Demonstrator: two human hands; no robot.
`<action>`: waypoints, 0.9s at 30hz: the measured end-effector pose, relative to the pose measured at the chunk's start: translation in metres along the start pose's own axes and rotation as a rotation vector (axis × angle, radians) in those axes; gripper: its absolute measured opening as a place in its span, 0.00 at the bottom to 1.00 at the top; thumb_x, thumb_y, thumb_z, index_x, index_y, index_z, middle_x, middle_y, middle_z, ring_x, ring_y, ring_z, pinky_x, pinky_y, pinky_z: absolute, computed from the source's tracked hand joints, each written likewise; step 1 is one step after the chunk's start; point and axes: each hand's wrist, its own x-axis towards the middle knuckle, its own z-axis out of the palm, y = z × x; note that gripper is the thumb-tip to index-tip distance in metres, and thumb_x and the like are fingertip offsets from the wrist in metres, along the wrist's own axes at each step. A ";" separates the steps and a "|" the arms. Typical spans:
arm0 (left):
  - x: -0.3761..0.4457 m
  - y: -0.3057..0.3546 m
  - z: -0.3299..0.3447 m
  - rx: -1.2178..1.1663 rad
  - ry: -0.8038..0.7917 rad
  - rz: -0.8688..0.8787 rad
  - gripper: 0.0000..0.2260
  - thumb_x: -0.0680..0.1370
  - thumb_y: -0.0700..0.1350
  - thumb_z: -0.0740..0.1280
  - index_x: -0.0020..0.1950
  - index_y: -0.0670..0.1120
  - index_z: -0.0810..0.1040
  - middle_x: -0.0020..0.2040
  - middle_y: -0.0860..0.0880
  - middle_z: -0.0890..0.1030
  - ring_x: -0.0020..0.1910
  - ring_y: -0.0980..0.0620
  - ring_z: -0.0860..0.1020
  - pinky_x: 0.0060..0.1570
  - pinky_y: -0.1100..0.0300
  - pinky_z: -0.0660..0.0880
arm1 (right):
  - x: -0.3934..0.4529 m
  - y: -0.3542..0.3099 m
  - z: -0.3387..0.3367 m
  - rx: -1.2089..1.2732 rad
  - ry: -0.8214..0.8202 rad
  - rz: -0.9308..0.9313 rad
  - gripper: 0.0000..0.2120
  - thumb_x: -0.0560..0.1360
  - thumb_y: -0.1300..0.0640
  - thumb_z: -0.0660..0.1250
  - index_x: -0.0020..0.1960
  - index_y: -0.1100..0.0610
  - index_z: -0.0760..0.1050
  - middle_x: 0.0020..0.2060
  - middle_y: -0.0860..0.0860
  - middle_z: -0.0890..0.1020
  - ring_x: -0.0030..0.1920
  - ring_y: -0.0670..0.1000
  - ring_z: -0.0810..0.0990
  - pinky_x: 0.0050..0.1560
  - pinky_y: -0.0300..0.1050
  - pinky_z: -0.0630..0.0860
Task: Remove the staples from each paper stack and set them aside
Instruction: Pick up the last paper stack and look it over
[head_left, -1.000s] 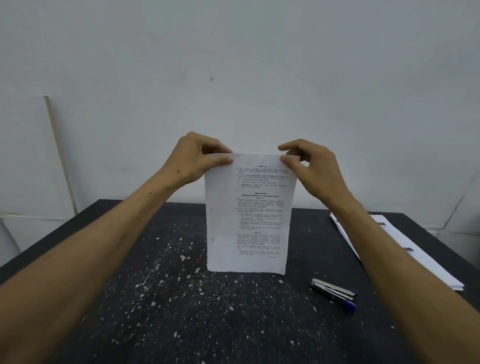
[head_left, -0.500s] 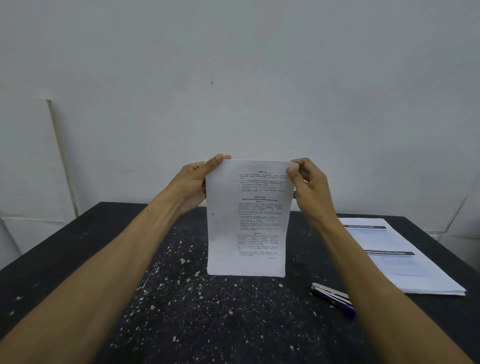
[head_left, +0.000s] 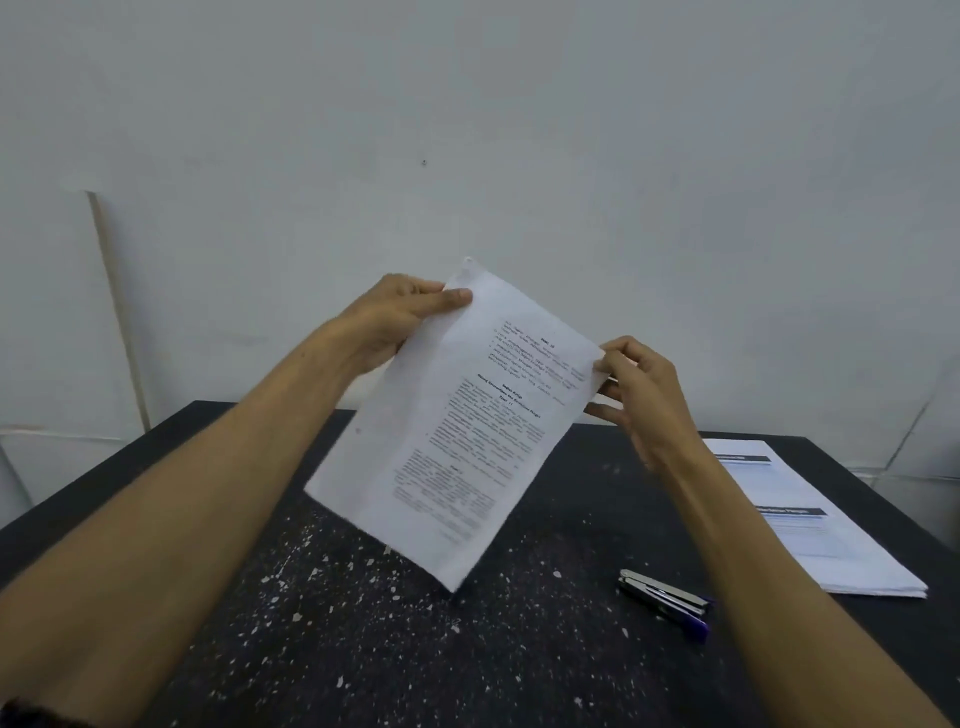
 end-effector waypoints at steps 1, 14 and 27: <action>0.001 0.008 -0.002 0.070 -0.036 -0.012 0.12 0.80 0.48 0.73 0.56 0.41 0.86 0.51 0.43 0.88 0.46 0.47 0.88 0.42 0.58 0.84 | -0.001 -0.001 -0.003 -0.074 -0.010 -0.020 0.08 0.81 0.63 0.62 0.44 0.59 0.74 0.41 0.51 0.83 0.46 0.51 0.82 0.43 0.45 0.83; 0.001 0.008 0.035 0.479 -0.389 -0.033 0.14 0.79 0.53 0.73 0.53 0.43 0.88 0.49 0.43 0.88 0.46 0.45 0.87 0.50 0.53 0.82 | 0.013 -0.032 0.028 -0.423 -0.285 -0.213 0.05 0.82 0.53 0.68 0.50 0.53 0.81 0.42 0.50 0.86 0.43 0.50 0.84 0.43 0.44 0.76; -0.020 -0.046 -0.016 0.667 -0.469 -0.383 0.16 0.73 0.53 0.79 0.56 0.44 0.87 0.51 0.45 0.88 0.50 0.43 0.87 0.57 0.44 0.83 | -0.004 0.026 -0.010 -0.091 0.032 0.111 0.05 0.81 0.56 0.69 0.47 0.55 0.81 0.40 0.49 0.84 0.40 0.49 0.80 0.46 0.48 0.77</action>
